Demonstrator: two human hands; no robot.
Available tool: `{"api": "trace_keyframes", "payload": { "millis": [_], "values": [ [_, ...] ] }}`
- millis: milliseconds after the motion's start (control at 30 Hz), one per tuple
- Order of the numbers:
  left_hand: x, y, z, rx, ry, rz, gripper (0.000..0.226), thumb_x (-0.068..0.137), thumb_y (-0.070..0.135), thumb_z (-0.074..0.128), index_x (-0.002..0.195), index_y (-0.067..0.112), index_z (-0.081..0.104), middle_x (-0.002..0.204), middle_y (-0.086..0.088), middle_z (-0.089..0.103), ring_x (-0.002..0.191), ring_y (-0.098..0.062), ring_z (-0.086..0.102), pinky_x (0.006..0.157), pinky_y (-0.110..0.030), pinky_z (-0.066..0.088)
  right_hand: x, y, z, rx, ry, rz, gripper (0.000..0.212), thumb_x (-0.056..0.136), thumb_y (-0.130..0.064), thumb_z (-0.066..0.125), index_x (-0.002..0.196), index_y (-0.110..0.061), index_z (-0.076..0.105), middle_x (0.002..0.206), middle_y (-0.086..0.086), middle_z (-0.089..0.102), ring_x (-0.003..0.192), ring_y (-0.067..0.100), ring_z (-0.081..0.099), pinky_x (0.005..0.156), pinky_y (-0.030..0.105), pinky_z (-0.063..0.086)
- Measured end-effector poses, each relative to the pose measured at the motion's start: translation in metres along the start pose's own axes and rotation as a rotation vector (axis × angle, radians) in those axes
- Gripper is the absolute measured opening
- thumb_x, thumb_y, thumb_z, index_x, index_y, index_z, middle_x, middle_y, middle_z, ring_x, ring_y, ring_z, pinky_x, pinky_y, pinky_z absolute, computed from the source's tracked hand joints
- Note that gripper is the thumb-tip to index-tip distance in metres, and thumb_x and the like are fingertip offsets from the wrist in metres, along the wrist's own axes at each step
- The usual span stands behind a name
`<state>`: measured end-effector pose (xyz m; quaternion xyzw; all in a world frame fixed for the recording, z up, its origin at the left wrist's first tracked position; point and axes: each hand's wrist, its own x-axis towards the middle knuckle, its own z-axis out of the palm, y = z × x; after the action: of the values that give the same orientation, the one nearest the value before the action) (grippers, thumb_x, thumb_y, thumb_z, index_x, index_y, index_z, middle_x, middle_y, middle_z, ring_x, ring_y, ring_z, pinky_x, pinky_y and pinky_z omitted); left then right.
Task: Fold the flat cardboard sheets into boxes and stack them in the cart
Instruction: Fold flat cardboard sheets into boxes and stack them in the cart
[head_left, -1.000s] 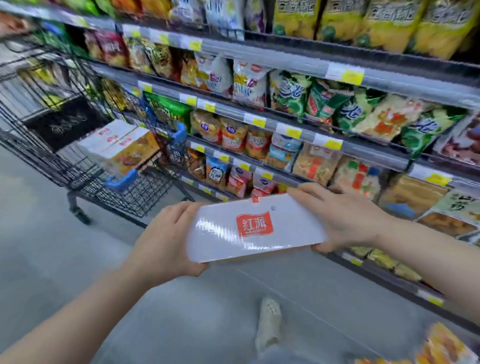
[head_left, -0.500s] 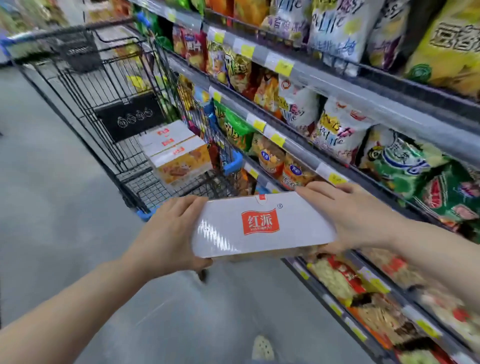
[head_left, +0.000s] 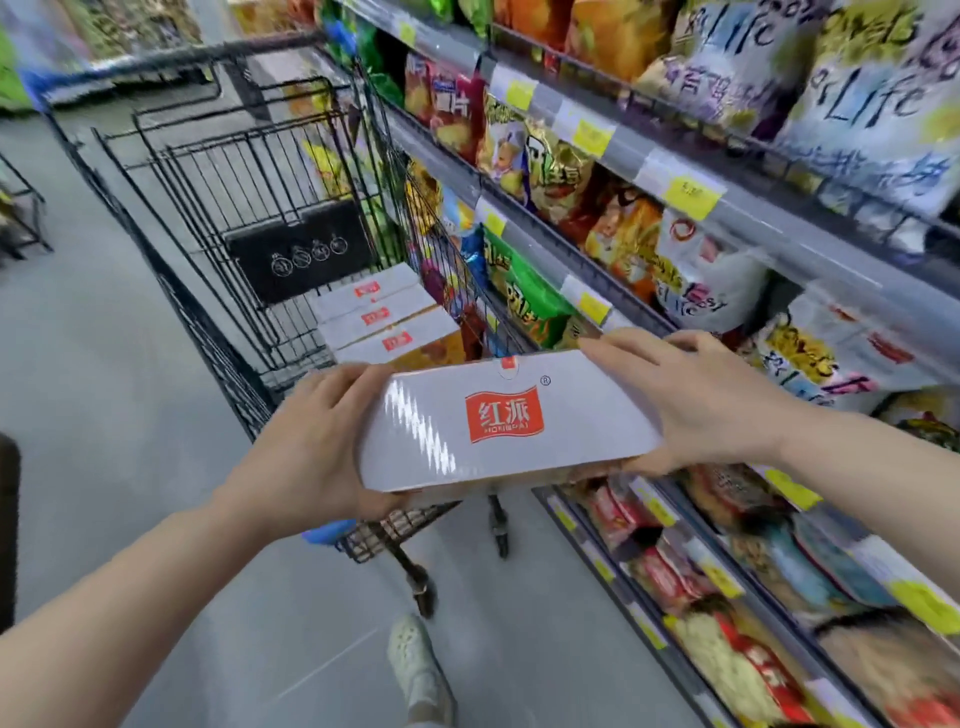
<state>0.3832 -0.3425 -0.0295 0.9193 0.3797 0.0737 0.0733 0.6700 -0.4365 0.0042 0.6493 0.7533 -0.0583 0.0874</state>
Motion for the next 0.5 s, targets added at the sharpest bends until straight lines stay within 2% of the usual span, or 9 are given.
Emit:
{"api": "trace_keyframes", "payload": {
  "millis": [33, 100, 200, 300, 400, 500],
  "values": [
    [0.009, -0.012, 0.0, 0.011, -0.006, -0.001, 0.095, 0.048, 0.07, 0.048, 0.122, 0.013, 0.035, 0.11, -0.016, 0.058, 0.093, -0.037, 0.057, 0.082, -0.045, 0.047, 0.015, -0.001, -0.002, 0.026, -0.017, 0.012, 0.103, 0.064, -0.067, 0.057, 0.146, -0.025, 0.009, 0.148, -0.007, 0.021, 0.131, 0.011, 0.035, 0.11, 0.039, 0.018],
    [0.029, -0.043, 0.0, 0.038, -0.034, -0.005, 0.097, 0.048, 0.071, 0.048, 0.122, 0.009, 0.038, 0.108, -0.016, 0.058, 0.091, -0.036, 0.057, 0.081, -0.045, 0.048, 0.052, 0.0, -0.002, 0.047, 0.012, 0.008, 0.105, 0.06, -0.071, 0.053, 0.146, -0.024, 0.012, 0.149, -0.004, 0.024, 0.13, 0.016, 0.039, 0.108, 0.042, 0.021],
    [0.051, -0.076, 0.0, 0.061, -0.081, -0.018, 0.101, 0.046, 0.069, 0.049, 0.122, 0.002, 0.046, 0.109, -0.017, 0.058, 0.092, -0.036, 0.056, 0.08, -0.045, 0.049, 0.098, -0.003, -0.004, 0.013, -0.103, 0.03, 0.104, 0.069, -0.069, 0.056, 0.146, -0.028, -0.001, 0.151, -0.009, 0.011, 0.134, 0.012, 0.031, 0.109, 0.035, 0.016],
    [0.073, -0.116, 0.005, 0.118, -0.148, -0.056, 0.101, 0.042, 0.067, 0.056, 0.119, 0.002, 0.051, 0.106, -0.014, 0.061, 0.091, -0.033, 0.06, 0.077, -0.042, 0.051, 0.152, -0.009, -0.003, -0.022, -0.175, 0.029, 0.104, 0.072, -0.064, 0.057, 0.145, -0.028, -0.009, 0.151, -0.011, 0.004, 0.134, 0.011, 0.03, 0.111, 0.036, 0.015],
    [0.092, -0.145, 0.019, 0.14, -0.193, -0.083, 0.1, 0.04, 0.07, 0.048, 0.112, 0.0, 0.053, 0.096, -0.014, 0.064, 0.079, -0.031, 0.063, 0.07, -0.04, 0.054, 0.2, -0.013, 0.001, -0.002, -0.269, 0.031, 0.103, 0.074, -0.06, 0.057, 0.144, -0.028, -0.011, 0.151, -0.01, 0.002, 0.134, 0.011, 0.029, 0.112, 0.04, 0.015],
    [0.104, -0.163, 0.042, 0.081, -0.256, -0.155, 0.101, 0.044, 0.075, 0.038, 0.111, 0.001, 0.054, 0.094, -0.012, 0.063, 0.078, -0.031, 0.062, 0.072, -0.041, 0.053, 0.239, -0.011, 0.017, -0.006, -0.36, 0.009, 0.104, 0.075, -0.049, 0.064, 0.143, -0.032, -0.013, 0.152, -0.006, 0.0, 0.133, 0.014, 0.033, 0.113, 0.046, 0.012]
  ]
}}
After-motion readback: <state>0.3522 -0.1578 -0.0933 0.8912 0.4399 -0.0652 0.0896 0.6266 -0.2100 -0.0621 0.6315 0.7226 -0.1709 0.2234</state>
